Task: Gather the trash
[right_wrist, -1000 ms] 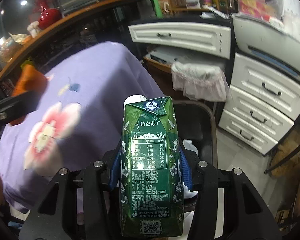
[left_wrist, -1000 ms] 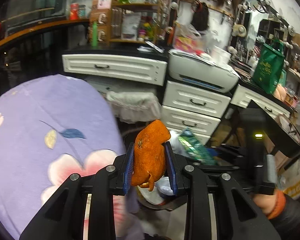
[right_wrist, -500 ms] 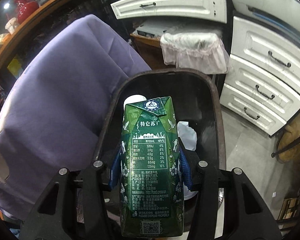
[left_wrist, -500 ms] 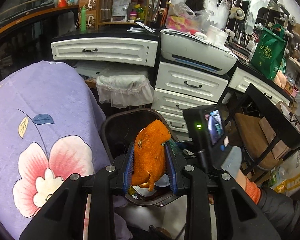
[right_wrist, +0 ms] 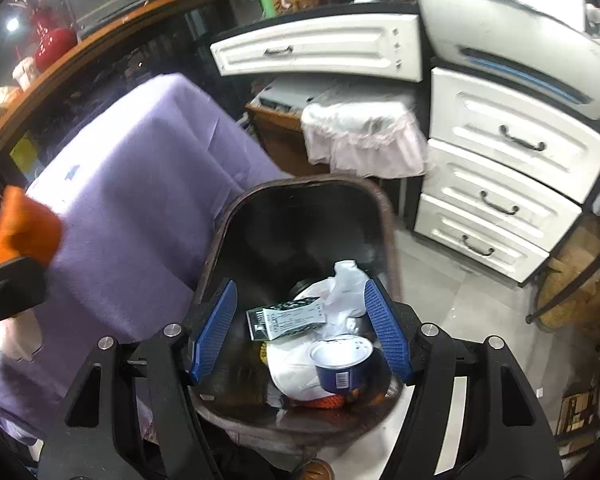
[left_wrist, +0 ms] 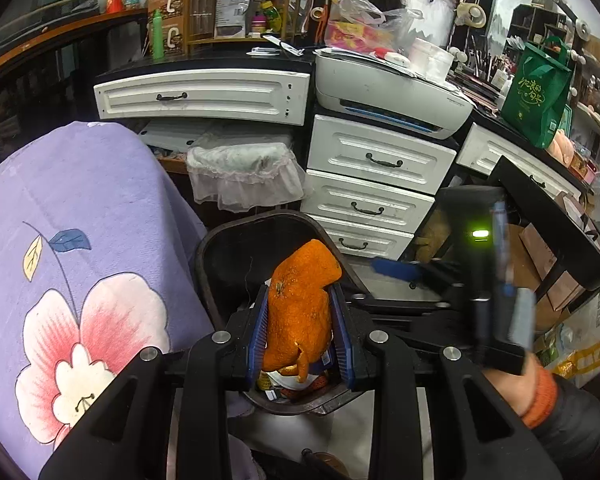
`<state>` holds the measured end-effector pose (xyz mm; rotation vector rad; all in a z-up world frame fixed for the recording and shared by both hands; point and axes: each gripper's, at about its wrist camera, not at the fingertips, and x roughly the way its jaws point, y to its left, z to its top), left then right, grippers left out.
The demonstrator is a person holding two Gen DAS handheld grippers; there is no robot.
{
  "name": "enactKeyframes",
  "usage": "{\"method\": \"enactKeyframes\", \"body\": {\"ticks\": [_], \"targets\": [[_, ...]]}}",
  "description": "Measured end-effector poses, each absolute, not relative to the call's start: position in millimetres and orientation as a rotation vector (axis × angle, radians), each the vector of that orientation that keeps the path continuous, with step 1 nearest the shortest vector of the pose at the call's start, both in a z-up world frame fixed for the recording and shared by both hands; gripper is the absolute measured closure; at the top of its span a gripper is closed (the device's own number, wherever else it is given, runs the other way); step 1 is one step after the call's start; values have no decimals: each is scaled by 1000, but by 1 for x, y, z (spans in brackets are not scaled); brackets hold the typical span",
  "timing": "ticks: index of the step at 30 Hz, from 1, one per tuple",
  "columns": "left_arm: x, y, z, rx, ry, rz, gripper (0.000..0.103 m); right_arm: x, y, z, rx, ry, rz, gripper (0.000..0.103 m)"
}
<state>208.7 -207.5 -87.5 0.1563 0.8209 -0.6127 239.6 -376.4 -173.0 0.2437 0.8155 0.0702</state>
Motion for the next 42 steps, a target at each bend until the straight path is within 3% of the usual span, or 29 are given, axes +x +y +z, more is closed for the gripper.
{"method": "enactKeyframes", "body": {"ticks": [15,17,18,19,21,22,33,37,39,42], "targets": [[240,-246,-120,238,894,-592,71,170,-421,-137,260,744,-29,36],[242,-249,-122,244,898,-592,68,166,-423,-134,254,740,-36,36],[242,-249,-122,246,898,-593,61,164,-424,-133,250,738,-41,36],[243,-250,-122,249,896,-594,47,161,-425,-132,247,735,-48,33],[242,-249,-119,247,881,-599,32,157,-427,-130,245,730,-57,29],[241,-249,-117,242,871,-607,29,156,-426,-130,245,730,-58,29],[211,-224,-81,192,777,-596,10,129,-413,-100,257,652,-60,27],[189,-197,-58,158,706,-571,6,118,-403,-82,262,613,-99,22],[180,-184,-48,140,681,-552,6,113,-397,-72,267,600,-129,15],[165,-159,-32,88,644,-530,6,104,-384,-57,278,553,-142,14]]}}
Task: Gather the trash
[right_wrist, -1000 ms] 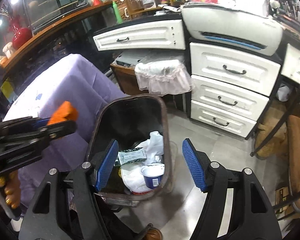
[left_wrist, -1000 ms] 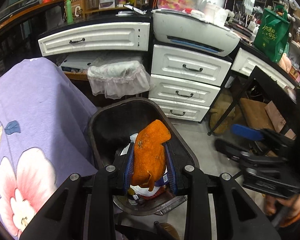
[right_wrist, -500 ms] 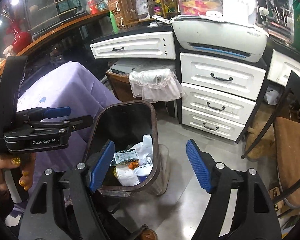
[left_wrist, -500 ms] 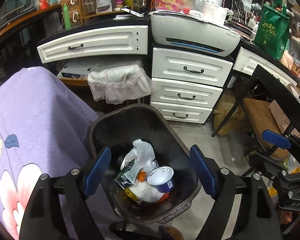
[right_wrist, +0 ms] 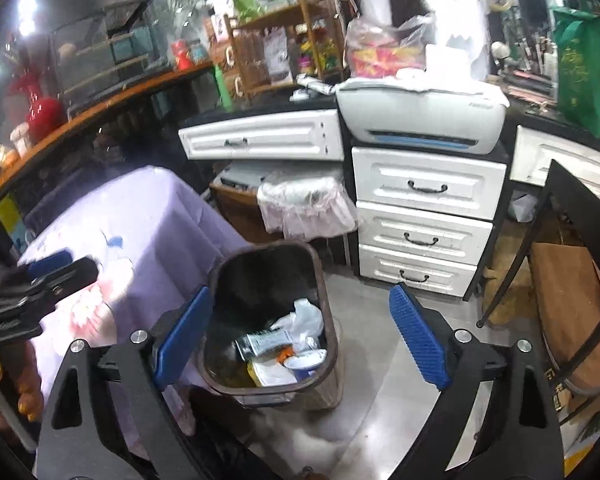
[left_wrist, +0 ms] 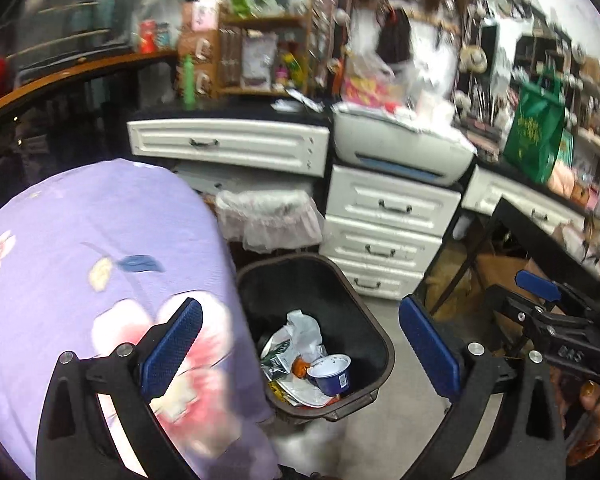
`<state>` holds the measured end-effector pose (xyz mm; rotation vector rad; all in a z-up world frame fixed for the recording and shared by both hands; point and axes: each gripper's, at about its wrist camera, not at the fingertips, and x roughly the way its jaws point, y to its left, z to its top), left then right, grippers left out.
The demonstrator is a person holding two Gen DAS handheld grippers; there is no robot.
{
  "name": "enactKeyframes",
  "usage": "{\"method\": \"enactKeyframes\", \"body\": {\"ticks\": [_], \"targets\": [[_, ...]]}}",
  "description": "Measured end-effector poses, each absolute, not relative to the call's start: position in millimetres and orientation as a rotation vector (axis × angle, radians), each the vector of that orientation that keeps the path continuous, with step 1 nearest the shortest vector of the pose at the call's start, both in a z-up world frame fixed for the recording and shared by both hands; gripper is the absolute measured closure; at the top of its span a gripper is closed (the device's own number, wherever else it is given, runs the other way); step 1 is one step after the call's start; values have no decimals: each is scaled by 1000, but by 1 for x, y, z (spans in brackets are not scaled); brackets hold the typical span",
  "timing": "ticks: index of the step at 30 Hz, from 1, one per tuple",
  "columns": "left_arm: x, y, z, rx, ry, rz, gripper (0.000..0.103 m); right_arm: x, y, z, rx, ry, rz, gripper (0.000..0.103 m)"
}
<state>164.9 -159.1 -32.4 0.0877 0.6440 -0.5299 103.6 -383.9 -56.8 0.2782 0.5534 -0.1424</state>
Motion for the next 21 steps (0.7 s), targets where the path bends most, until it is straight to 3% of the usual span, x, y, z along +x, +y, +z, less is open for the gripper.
{"method": "enactKeyframes", "body": {"ticks": [3,5,13,21], "targets": [[150,-132,-20,42,593,-478,6,94,-361,-41,253,509,-155,12],[140,-112,-14,19,564,-432,6,86,-346,-30,241,466,-132,6],[99,-47,-5,-2,492,-290,6,55,-269,-8,146,316,-32,6],[50,-5,2,42,395,-166,6,36,-224,-6,97,312,40,6]]}}
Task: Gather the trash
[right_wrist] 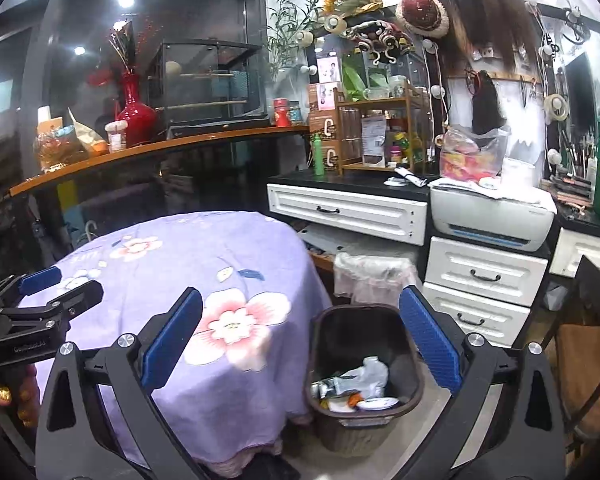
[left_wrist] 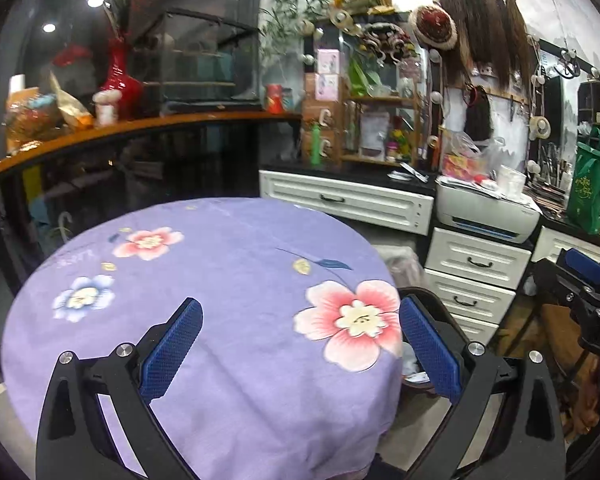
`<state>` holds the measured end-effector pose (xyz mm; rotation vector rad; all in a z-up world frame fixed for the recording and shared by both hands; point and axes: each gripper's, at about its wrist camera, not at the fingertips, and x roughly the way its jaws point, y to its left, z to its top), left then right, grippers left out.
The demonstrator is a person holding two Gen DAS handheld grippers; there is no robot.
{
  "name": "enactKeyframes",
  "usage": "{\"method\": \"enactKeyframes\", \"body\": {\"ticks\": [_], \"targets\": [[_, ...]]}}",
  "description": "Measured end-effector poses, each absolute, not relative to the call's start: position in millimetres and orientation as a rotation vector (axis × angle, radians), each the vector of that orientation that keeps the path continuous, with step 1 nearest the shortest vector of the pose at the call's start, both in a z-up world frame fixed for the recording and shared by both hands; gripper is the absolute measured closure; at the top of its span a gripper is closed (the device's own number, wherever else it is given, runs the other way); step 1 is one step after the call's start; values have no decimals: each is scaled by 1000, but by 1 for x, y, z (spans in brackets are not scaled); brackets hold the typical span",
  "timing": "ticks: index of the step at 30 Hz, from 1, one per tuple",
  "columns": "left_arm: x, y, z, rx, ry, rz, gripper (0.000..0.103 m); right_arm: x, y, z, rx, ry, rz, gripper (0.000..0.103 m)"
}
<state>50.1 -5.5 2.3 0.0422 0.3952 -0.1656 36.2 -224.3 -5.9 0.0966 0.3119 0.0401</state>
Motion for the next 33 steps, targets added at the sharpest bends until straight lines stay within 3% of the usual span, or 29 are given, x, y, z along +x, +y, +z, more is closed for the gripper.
{"method": "enactKeyframes", "body": {"ticks": [17,33], "targets": [[2,26,4,-17,266,-20,6,-2,-202,-14,103,282,26,6],[1,28,0,-4,283,-13,6,-6,-202,-17,106,283,8,6]]}}
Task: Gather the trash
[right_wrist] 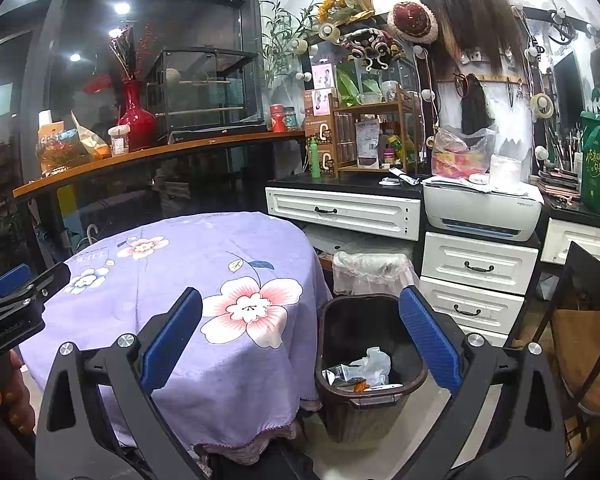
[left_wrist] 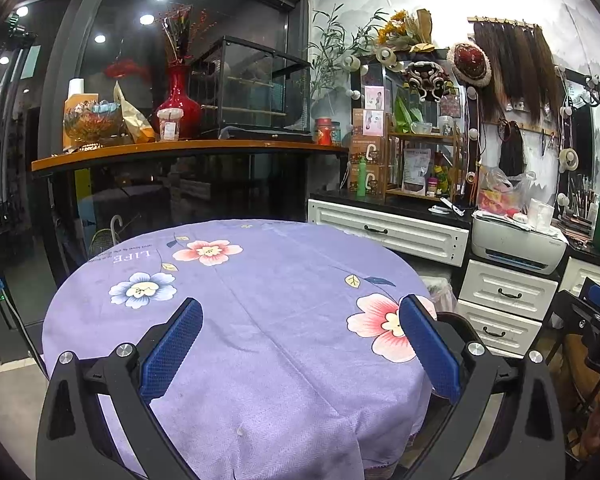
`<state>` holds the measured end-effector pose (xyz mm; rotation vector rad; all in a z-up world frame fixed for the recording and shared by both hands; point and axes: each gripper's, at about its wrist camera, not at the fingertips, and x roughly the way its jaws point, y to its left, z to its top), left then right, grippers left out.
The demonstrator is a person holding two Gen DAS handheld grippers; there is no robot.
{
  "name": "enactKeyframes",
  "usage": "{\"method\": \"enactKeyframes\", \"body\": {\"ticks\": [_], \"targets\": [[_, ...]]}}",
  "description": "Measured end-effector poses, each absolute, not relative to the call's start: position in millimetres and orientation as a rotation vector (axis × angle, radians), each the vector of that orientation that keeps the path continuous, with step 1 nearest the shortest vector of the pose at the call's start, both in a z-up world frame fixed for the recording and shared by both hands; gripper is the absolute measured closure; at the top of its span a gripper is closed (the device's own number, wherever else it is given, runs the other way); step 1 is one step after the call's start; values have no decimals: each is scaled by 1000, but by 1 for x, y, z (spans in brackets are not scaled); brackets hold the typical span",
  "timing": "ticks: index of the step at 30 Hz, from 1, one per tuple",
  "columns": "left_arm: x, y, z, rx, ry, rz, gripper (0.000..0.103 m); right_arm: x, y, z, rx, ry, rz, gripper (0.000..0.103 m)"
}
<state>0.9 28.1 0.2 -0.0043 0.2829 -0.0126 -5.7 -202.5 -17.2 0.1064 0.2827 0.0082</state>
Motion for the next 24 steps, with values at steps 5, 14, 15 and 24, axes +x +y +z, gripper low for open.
{"method": "enactKeyframes", "body": {"ticks": [5,14,15,24], "targets": [[3,27,0,-1,289,-16,6,-6,-202,-17,106,282,8,6],[4,27,-2,0,299,-22,6,-6,-202,-17,105,281,8,6],[4,27,-2,0,299,-21,6,-6,-202,-17,106,281,8,6],[5,28,-4,2,305,-22,6,-4,-202,-20,109,288,10,6]]}}
